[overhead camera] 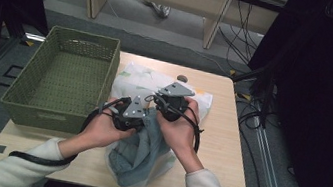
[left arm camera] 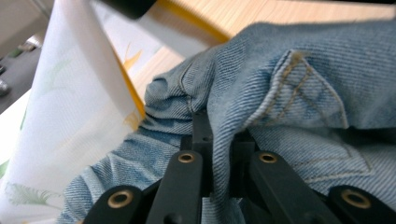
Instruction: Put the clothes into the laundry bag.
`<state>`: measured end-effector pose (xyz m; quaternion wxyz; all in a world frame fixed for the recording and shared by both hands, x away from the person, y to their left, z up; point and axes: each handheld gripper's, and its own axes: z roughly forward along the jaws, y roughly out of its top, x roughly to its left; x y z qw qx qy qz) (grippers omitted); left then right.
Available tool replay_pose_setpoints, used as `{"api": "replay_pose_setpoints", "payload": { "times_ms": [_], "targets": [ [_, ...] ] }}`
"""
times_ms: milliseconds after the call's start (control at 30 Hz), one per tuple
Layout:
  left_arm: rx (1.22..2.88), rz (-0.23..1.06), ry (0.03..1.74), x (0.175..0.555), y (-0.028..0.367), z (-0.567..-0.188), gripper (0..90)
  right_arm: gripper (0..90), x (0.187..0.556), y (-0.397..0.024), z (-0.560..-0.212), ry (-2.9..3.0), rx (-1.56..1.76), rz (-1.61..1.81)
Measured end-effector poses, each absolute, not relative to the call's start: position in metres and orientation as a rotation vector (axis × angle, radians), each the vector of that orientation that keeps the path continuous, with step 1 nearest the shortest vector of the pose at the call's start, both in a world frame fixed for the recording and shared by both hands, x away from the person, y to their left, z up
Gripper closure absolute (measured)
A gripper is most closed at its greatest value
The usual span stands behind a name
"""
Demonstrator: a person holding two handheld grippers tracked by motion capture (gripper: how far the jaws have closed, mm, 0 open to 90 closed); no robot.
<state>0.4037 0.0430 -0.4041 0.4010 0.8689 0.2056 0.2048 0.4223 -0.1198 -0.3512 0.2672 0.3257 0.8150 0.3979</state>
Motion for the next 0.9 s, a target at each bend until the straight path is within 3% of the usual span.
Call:
{"api": "replay_pose_setpoints", "payload": {
  "times_ms": [333,500,633,733,900],
  "targets": [
    [2.215,0.55,0.516,0.399,0.031,-0.41,82.2,90.0,0.424,-0.117,-0.356,2.206,0.87,1.068],
    [2.172,0.556,0.513,0.398,0.034,-0.409,66.8,90.0,0.425,-0.12,-0.356,2.208,0.883,1.066],
    [2.151,0.572,0.495,0.39,0.044,-0.399,41.8,90.0,0.428,-0.126,-0.355,2.198,0.894,1.064],
    [2.133,0.558,0.498,0.38,0.055,-0.389,29.0,90.0,0.43,-0.129,-0.355,2.189,0.91,1.062],
    [2.11,0.544,0.48,0.363,0.073,-0.375,21.7,90.0,0.433,-0.132,-0.356,2.189,0.924,1.059]
  ]
}}
